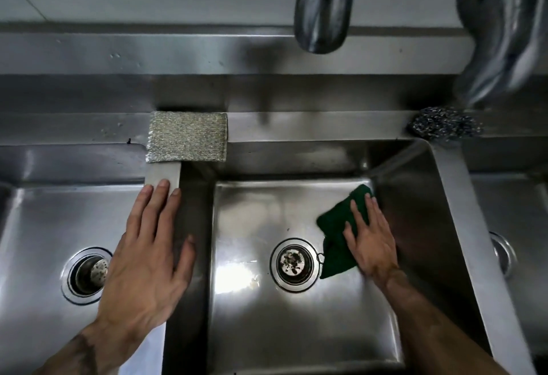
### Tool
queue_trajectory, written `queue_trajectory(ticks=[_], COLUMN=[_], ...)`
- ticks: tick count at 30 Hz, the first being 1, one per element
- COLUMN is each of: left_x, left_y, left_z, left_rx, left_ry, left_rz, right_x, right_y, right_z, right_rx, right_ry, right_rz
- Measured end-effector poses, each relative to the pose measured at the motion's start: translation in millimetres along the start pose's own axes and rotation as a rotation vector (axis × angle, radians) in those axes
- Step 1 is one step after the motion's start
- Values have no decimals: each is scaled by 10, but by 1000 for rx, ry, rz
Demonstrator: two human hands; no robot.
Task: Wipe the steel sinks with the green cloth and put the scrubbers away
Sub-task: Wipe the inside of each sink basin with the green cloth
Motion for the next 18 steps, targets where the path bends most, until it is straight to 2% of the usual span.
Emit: queue_trajectory(ticks=[9, 15, 18], left_x=[-12, -5, -12], left_y=[19, 20, 11], left_z=[-26, -34, -35], left_rx=[-11, -18, -20], left_ry=[-25, -12, -12], left_rz=[-19, 0, 1], right_x=[-165, 612, 280], right_y=[-128, -292, -236], right_z=[257, 184, 146], right_rx=[-48, -22, -15], right_ry=[-14, 153, 108], right_rz=[-14, 74, 49])
Point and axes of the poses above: each hand's wrist, its own x-axis away from the middle knuckle, its own y-axis out of the back of the hand, z = x × y, the point moved 8 cm from there along -x, towards the middle knuckle, and after that the axes turned 2 degrees about -y, right-handed, at the moved point
